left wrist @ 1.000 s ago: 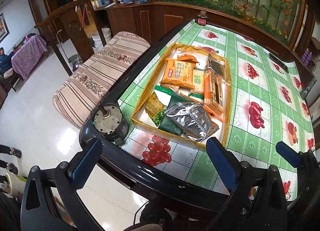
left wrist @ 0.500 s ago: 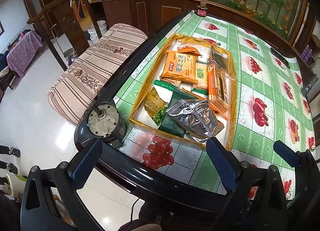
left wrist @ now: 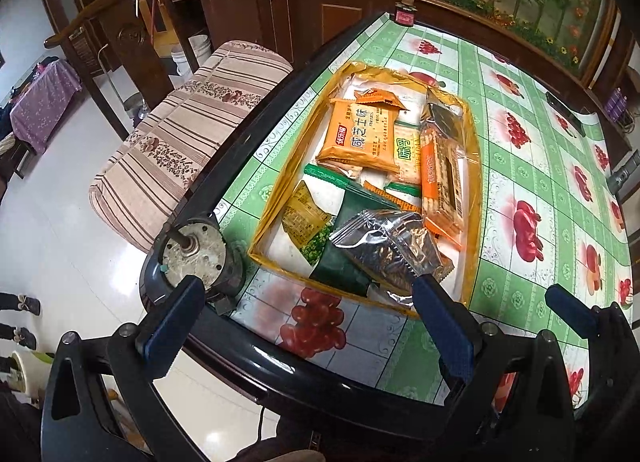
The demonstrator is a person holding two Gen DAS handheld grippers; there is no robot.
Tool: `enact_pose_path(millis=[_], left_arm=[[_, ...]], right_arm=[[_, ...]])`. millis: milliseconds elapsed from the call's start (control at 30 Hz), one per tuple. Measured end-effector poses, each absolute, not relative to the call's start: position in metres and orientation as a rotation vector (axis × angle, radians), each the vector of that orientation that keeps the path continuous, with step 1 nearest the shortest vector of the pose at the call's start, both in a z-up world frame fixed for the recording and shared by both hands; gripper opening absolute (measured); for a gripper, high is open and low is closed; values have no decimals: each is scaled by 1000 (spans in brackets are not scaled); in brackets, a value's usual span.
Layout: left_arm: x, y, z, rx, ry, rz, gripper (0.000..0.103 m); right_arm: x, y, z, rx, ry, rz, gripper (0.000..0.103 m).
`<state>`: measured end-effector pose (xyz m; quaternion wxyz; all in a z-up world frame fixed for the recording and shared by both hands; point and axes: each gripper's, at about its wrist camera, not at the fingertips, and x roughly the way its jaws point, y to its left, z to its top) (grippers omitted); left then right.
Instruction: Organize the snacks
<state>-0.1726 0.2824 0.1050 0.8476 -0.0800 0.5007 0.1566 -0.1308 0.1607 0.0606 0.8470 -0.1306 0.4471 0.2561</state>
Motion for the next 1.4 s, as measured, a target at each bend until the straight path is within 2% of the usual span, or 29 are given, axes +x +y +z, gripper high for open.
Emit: enact_pose_path(millis=[1400], left_arm=[[-168,280,98,-189,1082,385,103]], right_arm=[[-126,155,51,-255,983,579,99]])
